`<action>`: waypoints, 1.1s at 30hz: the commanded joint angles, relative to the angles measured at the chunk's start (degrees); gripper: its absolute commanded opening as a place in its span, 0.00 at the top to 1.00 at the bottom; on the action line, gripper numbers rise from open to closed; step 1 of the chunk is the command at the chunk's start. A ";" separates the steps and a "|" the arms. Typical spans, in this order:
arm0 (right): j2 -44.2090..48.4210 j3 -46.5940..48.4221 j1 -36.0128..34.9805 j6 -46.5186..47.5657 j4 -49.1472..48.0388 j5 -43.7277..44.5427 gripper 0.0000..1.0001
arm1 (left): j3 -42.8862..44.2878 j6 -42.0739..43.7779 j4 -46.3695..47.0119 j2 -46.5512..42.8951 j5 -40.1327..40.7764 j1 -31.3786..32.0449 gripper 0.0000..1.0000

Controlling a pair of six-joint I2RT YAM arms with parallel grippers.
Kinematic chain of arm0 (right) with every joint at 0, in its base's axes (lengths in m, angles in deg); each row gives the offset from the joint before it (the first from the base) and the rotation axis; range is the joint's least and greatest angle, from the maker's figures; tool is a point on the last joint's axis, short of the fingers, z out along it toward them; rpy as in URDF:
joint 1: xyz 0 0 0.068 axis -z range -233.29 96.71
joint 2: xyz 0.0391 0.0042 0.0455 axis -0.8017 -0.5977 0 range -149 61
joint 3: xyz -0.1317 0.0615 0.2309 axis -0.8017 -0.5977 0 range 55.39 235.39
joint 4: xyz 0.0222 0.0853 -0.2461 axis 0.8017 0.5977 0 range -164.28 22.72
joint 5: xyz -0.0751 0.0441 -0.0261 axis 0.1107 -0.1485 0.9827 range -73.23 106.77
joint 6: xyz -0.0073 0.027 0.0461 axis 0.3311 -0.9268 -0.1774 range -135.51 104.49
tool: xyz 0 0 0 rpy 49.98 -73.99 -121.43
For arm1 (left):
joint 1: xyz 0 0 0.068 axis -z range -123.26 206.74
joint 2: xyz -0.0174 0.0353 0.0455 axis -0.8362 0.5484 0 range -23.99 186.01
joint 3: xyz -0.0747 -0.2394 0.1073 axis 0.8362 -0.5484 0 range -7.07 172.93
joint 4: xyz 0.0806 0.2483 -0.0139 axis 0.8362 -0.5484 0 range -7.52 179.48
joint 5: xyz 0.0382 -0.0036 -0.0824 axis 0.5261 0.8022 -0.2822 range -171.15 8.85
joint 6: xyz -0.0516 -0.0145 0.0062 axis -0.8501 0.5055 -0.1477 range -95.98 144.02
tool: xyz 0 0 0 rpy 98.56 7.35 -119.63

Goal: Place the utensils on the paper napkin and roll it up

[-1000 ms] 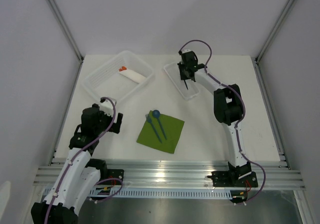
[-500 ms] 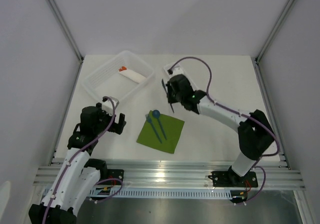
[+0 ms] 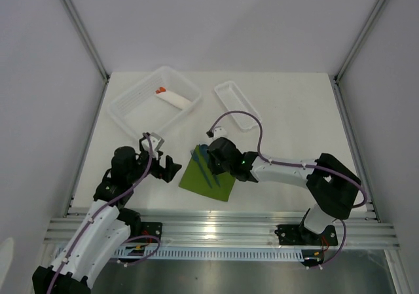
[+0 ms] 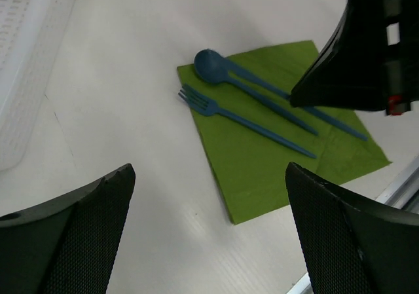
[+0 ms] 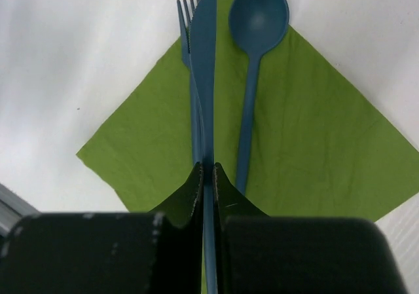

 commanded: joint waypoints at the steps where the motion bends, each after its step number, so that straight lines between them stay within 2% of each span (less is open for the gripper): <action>1: -2.34 2.19 -0.14 -0.03 -3.77 1.59 1.00 | -0.79 -7.07 4.95 -2.40 -2.51 -1.13 0.00; 9: -12.18 7.63 0.04 -1.86 -5.61 1.84 1.00 | -1.67 -6.90 4.68 -5.39 -1.89 -3.51 0.01; 18: -10.17 6.85 -0.32 -1.61 -2.45 5.45 1.00 | -1.67 -6.98 4.77 -5.22 -1.98 -3.51 0.01; 33: -12.54 7.11 -0.40 -1.88 -2.54 4.31 1.00 | -1.67 -6.98 4.68 -5.04 -1.89 -3.51 0.01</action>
